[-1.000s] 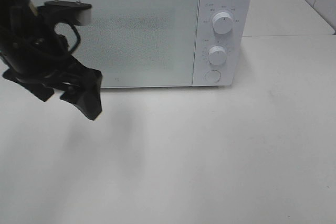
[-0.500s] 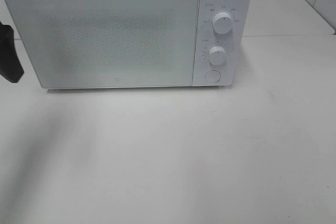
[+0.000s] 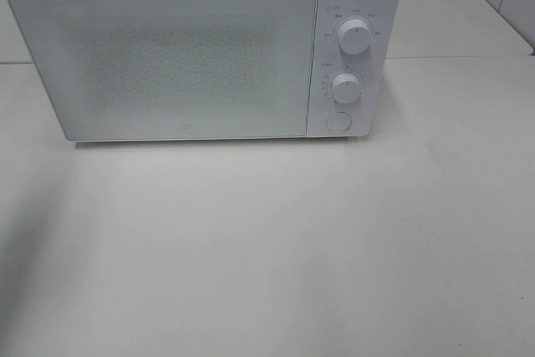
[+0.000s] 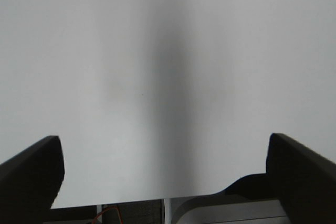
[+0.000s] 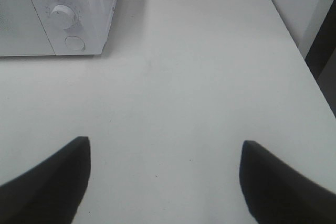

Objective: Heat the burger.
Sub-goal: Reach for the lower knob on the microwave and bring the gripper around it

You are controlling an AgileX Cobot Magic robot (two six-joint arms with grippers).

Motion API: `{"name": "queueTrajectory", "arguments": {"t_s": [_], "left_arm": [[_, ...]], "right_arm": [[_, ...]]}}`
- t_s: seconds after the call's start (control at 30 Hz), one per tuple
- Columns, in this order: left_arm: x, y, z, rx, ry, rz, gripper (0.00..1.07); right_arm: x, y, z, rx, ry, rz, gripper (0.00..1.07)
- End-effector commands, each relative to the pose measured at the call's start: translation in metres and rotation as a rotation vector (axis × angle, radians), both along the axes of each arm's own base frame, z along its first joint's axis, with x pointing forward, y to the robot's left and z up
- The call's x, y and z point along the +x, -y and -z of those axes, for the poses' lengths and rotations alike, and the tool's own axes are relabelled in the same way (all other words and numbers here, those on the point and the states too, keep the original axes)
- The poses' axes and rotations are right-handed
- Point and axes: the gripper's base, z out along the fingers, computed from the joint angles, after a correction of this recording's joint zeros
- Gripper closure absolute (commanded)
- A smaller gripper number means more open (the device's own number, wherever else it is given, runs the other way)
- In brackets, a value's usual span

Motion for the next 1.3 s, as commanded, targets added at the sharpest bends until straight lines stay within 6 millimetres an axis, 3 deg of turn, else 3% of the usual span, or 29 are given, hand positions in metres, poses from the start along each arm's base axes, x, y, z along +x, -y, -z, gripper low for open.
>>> {"name": "queueTrajectory", "arguments": {"t_s": [0.03, 0.23, 0.6, 0.93, 1.3], "left_arm": [[-0.021, 0.000, 0.011, -0.001, 0.016, -0.009, 0.06], [-0.063, 0.002, 0.029, 0.002, 0.057, -0.015, 0.06], [-0.121, 0.005, 0.039, 0.015, 0.277, -0.025, 0.06], [-0.150, 0.003, 0.047, 0.039, 0.348, -0.078, 0.06], [-0.182, 0.004, 0.036, 0.027, 0.563, -0.118, 0.06]], "right_arm": [[-0.003, 0.001, 0.001, -0.012, 0.031, 0.002, 0.34], [-0.003, 0.001, 0.001, -0.012, 0.031, 0.002, 0.34], [-0.003, 0.001, 0.001, -0.012, 0.031, 0.002, 0.34], [-0.003, 0.001, 0.001, -0.012, 0.031, 0.002, 0.34], [-0.003, 0.001, 0.001, -0.012, 0.031, 0.002, 0.34]]}}
